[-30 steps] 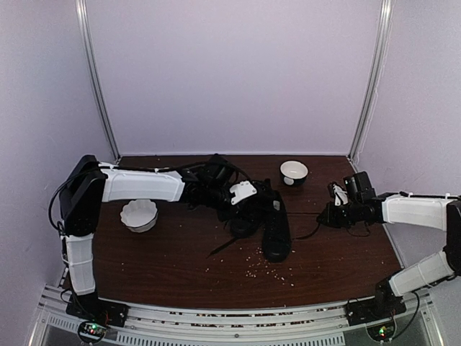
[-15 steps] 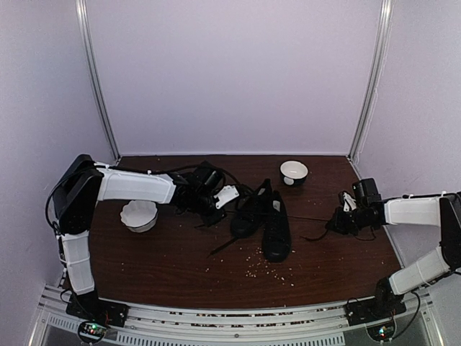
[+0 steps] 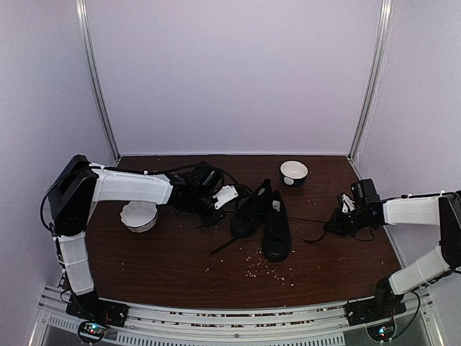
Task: Tie the shoes
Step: Pull the crossed shoelace from the shoe, then move the shoe to the center of the board.
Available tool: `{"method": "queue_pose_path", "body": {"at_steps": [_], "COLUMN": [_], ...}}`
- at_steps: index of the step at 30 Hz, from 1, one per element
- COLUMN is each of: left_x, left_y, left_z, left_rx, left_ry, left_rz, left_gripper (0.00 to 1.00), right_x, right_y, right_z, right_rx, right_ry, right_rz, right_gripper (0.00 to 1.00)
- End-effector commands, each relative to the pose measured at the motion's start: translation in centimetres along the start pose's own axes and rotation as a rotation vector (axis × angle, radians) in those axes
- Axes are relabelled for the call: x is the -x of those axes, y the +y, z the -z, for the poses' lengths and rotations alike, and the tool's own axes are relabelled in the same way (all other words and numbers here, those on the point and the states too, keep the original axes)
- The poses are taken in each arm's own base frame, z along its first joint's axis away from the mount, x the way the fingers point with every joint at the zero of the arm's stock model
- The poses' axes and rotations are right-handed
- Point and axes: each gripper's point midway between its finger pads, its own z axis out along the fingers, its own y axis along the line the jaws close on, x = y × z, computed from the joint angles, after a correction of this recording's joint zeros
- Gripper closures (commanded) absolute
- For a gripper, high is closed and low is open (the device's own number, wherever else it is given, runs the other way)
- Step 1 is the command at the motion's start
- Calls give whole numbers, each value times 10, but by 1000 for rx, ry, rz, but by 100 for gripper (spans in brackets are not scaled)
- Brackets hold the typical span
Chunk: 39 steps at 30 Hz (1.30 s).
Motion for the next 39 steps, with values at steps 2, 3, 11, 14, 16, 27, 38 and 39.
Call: {"method": "queue_pose_path", "body": {"at_steps": [2,3,11,14,16,27,38,39], "left_x": [56,60,61,70,70,76,59,58], "left_y": [-46,-57,-104,-117,-121,-170,-188,-189], "left_z": [37,32,-14,-21,-28,-23,20,22], "left_rx": [-114,-154,-257,-255,-265,-483,-514,-518], "left_ry": [-93,-88,49,41,52,3,-38,-37], "left_rz": [-69,-76,-169,-221,-212,-225,-305,-308], "left_gripper": [100,100,100,100,100,100,100,100], "right_x": [-1,-2,-24,-37,-45,-82,-134,-140], "right_y": [32,37,73,81,85,108,116,117], "right_z": [-14,-18,-50,-61,-66,-58,-30,-29], "right_rx": [-51,-50,5,23,31,190,251,255], "right_ry": [0,-1,73,122,144,217,275,286], "right_rz": [89,97,158,177,185,143,134,141], "right_gripper": [100,100,100,100,100,100,100,100]}}
